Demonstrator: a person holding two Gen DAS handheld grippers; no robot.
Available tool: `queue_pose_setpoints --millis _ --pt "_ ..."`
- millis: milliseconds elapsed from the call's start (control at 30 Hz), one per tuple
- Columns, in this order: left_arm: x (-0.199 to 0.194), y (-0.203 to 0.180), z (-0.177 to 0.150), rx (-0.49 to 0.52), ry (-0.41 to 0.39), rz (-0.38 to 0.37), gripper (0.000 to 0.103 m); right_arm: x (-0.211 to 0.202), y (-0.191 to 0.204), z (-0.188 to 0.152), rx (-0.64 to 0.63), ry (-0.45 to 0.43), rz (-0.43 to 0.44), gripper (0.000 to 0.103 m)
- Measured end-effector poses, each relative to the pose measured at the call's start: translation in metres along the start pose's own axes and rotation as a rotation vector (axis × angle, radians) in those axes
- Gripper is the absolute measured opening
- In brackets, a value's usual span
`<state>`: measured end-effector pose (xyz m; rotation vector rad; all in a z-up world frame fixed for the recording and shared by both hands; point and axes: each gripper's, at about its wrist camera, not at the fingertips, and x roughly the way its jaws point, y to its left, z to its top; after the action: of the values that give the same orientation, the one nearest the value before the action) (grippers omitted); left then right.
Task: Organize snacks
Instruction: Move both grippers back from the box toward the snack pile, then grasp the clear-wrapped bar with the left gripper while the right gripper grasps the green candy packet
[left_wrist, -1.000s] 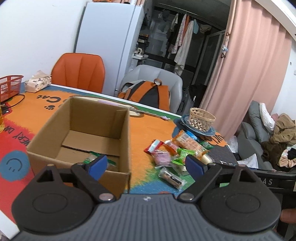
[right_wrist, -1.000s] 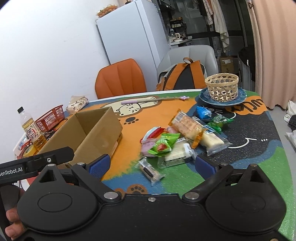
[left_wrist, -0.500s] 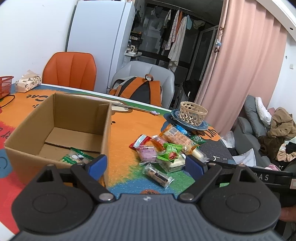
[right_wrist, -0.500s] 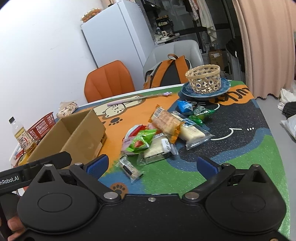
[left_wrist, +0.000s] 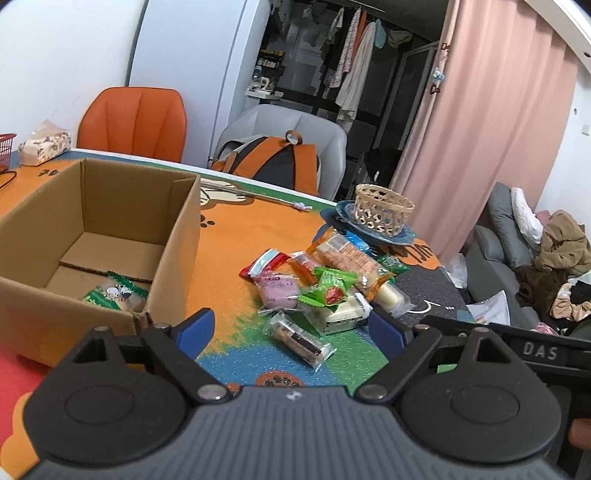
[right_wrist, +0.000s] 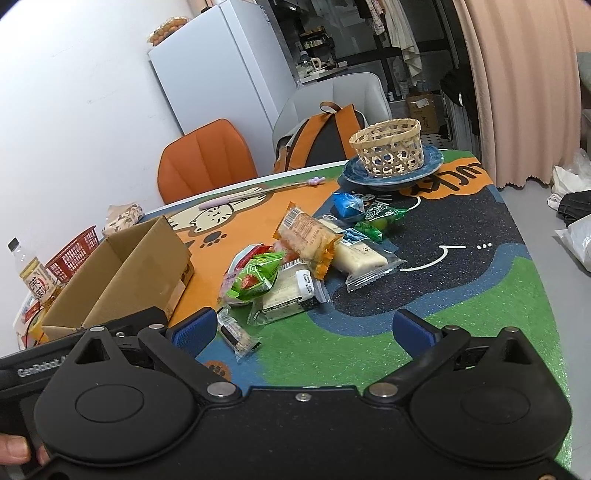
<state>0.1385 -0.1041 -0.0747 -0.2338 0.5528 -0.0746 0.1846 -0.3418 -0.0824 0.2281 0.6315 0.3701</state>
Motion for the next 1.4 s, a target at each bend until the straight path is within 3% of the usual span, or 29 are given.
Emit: queue_pose_setpoints --millis 733,1000,1233,1400 --pt "0.047 -0.003 -0.013 -0.034 0.041 0.053 0.080 0.019 -0.013 0.004 0.019 0.016 -0.008 0.103" --pt "0.061 -0.001 -0.022 -0.062 0.065 0.071 0.063 0.030 -0.005 0.005 0.006 0.028 0.014 0.103" --pt "0.066 0.003 -0.025 -0.081 0.057 0.072 0.058 0.042 0.004 0.007 -0.006 0.041 0.039 0.103" --pt "0.068 0.003 -0.024 -0.069 0.053 0.071 0.044 0.048 0.013 0.011 -0.020 0.034 0.050 0.103"
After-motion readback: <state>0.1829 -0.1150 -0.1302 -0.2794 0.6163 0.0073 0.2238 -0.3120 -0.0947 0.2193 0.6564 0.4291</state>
